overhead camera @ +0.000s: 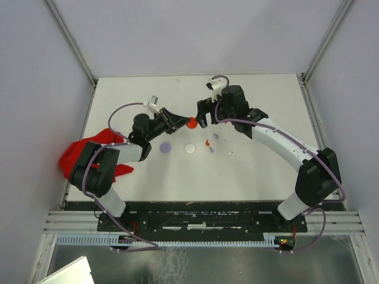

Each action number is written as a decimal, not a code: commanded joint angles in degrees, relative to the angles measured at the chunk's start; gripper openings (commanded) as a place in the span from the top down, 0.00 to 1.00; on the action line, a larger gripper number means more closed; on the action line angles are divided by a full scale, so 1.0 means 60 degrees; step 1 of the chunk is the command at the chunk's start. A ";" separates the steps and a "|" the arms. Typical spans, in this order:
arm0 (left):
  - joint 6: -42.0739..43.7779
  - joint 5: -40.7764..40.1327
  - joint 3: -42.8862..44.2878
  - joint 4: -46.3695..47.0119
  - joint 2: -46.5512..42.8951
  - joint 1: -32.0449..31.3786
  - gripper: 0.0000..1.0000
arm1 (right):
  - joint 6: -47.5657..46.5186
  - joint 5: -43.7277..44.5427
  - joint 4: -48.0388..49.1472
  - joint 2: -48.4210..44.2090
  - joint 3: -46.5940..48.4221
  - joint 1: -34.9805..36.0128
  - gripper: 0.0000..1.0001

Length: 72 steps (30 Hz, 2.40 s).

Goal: Insert the wireless bluetooth earbuds into the charging case
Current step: Open the charging case, then pick up the earbud from the center of the board.

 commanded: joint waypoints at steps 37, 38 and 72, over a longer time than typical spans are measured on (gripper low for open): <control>-0.2995 0.0305 -0.0534 0.2775 0.0364 0.0845 0.97 | 0.0901 0.2346 -0.2488 0.1778 0.0935 -0.0683 0.31; -0.3016 0.0323 -0.0568 0.2810 0.0378 0.0845 0.97 | 0.0900 0.2351 -0.2557 0.1865 0.1004 -0.0776 0.32; -0.3036 0.0665 -0.0403 0.2814 0.0688 0.0871 0.97 | 0.2046 0.0485 -0.2656 0.5598 0.3400 -0.2100 0.33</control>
